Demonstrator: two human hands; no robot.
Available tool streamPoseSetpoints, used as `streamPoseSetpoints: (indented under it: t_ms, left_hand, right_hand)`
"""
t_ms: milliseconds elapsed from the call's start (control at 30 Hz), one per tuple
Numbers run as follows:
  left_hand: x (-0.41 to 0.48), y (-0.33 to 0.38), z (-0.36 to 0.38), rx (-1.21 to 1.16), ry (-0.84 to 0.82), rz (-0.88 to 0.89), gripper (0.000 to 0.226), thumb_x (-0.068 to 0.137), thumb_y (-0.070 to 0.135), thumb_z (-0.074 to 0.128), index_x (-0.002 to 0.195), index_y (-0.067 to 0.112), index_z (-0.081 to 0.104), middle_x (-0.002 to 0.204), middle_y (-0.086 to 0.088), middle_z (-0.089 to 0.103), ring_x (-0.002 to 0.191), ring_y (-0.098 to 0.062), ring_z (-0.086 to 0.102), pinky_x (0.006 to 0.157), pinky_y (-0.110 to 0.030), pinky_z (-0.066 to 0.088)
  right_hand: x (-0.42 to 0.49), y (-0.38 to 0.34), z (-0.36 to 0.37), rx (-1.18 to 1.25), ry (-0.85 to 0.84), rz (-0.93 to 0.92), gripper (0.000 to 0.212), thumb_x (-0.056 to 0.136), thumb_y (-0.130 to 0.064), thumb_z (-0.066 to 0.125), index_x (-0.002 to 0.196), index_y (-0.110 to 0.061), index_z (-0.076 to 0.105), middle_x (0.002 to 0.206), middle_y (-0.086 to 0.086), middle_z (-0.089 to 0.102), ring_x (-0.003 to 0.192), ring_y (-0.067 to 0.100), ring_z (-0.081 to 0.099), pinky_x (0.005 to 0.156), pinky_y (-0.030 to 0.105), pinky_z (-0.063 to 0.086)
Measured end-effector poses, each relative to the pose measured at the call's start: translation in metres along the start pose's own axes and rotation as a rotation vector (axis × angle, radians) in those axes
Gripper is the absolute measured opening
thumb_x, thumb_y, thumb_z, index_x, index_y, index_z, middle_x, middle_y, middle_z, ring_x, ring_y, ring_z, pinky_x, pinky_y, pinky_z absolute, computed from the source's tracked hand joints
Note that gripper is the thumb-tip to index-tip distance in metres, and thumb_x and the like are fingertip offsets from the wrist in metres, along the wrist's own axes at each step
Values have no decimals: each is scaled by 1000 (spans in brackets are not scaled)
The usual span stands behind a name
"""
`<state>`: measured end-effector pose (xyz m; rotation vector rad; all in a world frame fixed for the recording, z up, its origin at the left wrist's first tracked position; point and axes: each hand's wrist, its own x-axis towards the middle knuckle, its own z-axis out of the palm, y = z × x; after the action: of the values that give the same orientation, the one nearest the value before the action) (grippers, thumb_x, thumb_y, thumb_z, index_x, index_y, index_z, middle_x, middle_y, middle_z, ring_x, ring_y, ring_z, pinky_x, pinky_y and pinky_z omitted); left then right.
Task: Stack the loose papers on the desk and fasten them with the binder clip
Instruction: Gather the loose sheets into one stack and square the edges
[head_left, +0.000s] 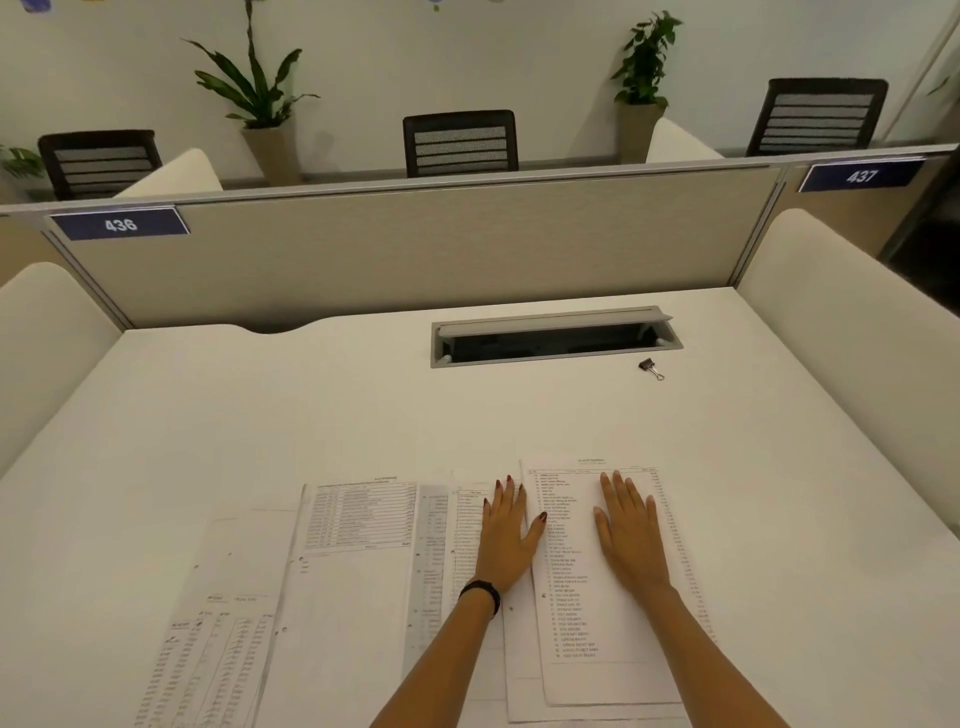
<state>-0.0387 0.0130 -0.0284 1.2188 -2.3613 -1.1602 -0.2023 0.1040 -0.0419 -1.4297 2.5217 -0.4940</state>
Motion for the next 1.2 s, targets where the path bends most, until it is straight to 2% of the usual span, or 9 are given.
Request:
streamPoseSetpoints:
  t_ms: [67, 167, 267, 400, 600, 667, 733, 900, 1200]
  left_hand:
    - [-3, 3, 0, -65, 10, -7, 99, 71, 79, 9, 146, 15, 5, 157, 0, 3, 142, -9, -6, 116, -29, -8]
    - [-12, 11, -1, -344, 56, -58, 54, 95, 36, 41, 144, 17, 26, 144, 11, 33, 135, -1, 27, 117, -27, 18]
    - [-13, 11, -3, -463, 163, -98, 38, 95, 13, 47, 133, 15, 48, 112, 15, 61, 94, 16, 57, 88, -7, 44]
    - [-9, 13, -6, -528, 198, -131, 34, 90, 11, 57, 123, 17, 56, 80, 6, 69, 73, 6, 64, 74, -7, 49]
    - [-4, 6, -2, -558, 237, -173, 17, 83, 6, 65, 99, 6, 69, 75, 1, 68, 73, -14, 63, 82, -41, 57]
    - [-5, 8, -3, -559, 252, -179, 11, 83, 3, 64, 85, 12, 70, 76, 6, 66, 73, -13, 62, 81, -40, 57]
    - [-4, 8, -4, -548, 252, -178, 20, 82, 3, 65, 74, 22, 67, 74, 7, 66, 70, -12, 62, 78, -39, 57]
    - [0, 4, -2, -533, 245, -231, 22, 79, 11, 71, 63, 25, 63, 62, 2, 63, 66, -17, 59, 75, -41, 57]
    - [4, 1, 4, -447, 242, -248, 24, 74, 34, 74, 65, 21, 56, 64, 6, 58, 57, -7, 50, 57, -23, 44]
  right_hand:
    - [-1, 0, 0, -2, 5, 1, 71, 83, -49, 1, 146, -19, 13, 156, 3, 15, 144, 19, 10, 116, 38, -1]
    - [0, 0, 0, 2, 14, 1, 72, 82, -49, 1, 146, -18, 13, 156, 3, 16, 144, 20, 12, 116, 38, -1]
    - [-2, 0, 0, 8, 17, 3, 74, 82, -50, -1, 146, -17, 14, 156, 3, 16, 144, 20, 11, 116, 38, -1]
    - [-5, -1, 0, 16, 22, 11, 75, 81, -50, -2, 146, -17, 16, 156, 4, 16, 145, 20, 11, 116, 38, -1]
    - [-8, -2, 0, 36, 27, 11, 77, 80, -50, -1, 145, -16, 23, 156, 4, 18, 144, 20, 12, 116, 38, 0]
    - [-8, -2, -1, 72, 25, 8, 74, 83, -49, 4, 144, -15, 27, 155, 5, 20, 144, 20, 14, 117, 38, 1]
    - [-8, 0, -4, 134, 60, 34, 61, 89, -41, 18, 142, -13, 32, 153, 8, 24, 143, 22, 18, 118, 40, 6]
    - [-17, 19, -12, 202, 323, 281, 41, 91, -11, 49, 130, -2, 45, 145, 25, 33, 137, 36, 28, 114, 50, 12]
    - [-35, 31, -8, 268, 308, 292, 45, 93, -15, 46, 136, -5, 39, 147, 15, 35, 137, 31, 29, 113, 44, 26]
